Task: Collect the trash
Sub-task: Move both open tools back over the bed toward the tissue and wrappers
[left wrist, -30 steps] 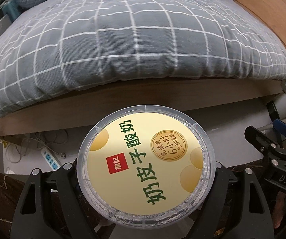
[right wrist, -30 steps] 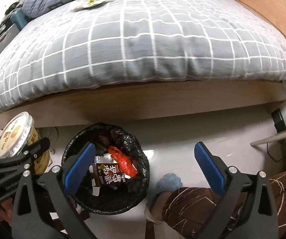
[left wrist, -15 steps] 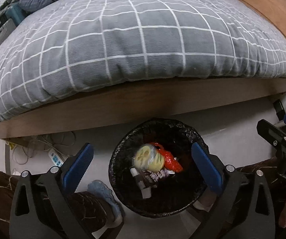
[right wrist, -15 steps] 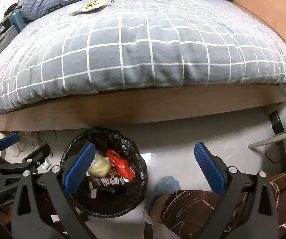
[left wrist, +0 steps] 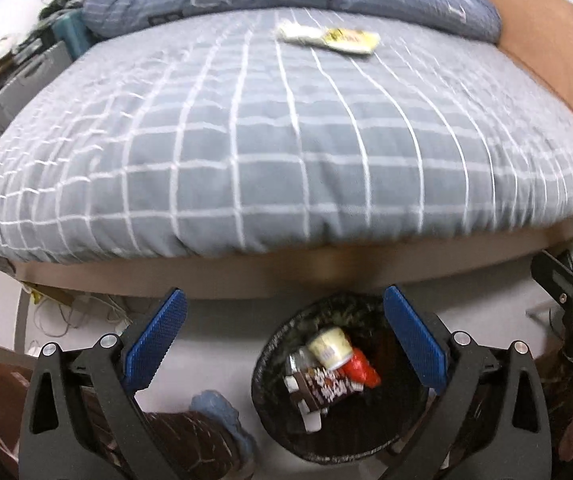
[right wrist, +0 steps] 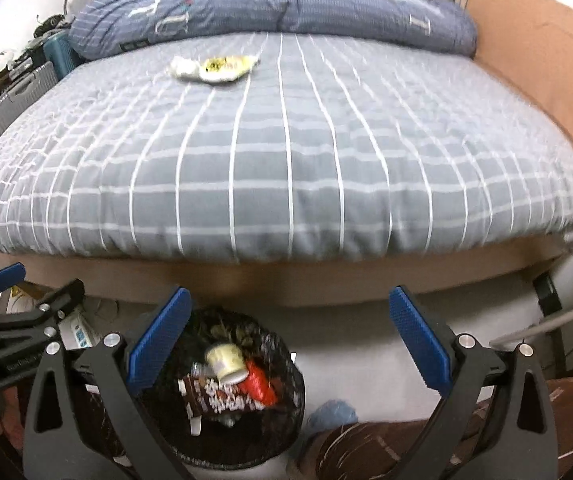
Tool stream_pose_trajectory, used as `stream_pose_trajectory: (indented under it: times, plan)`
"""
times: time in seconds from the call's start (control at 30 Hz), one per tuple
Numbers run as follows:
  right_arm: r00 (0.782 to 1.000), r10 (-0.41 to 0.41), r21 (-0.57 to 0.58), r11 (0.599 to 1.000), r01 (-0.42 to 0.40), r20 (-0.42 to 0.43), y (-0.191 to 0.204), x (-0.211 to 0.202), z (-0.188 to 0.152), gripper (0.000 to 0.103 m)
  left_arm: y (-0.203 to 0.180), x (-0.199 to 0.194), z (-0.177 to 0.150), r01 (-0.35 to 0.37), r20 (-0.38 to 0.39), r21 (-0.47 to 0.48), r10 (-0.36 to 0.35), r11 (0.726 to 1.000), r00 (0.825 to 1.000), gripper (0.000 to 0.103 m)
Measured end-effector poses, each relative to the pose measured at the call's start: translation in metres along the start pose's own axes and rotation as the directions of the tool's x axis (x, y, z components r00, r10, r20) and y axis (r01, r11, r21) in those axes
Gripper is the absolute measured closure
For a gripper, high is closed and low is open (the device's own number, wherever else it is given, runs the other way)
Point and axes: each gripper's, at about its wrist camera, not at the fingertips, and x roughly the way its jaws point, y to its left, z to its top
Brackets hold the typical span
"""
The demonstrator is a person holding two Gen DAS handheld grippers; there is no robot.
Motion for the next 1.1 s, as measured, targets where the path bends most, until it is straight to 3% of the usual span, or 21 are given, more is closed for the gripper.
stream_pose_trajectory:
  times: [0.57, 0.83, 1.1]
  plan:
    - [0.99, 0.03, -0.02, 0.999, -0.028, 0.137, 0.02, 0.005, 0.089, 0.008, 0.031, -0.008, 0.084, -0.009, 0.133, -0.033, 0.013, 0.999, 0.991, 0.006]
    - [0.991, 0.045, -0.024, 0.999, -0.042, 0.128, 0.027, 0.039, 0.132, 0.008, 0.055, 0.011, 0.135, -0.019, 0.165, -0.071, 0.031, 0.997, 0.986, 0.006]
    - [0.992, 0.054, -0.048, 0.998, -0.049, 0.11, 0.033, 0.078, 0.17, 0.008, 0.055, 0.044, 0.184, -0.021, 0.162, -0.043, 0.028, 0.999, 0.986, 0.006]
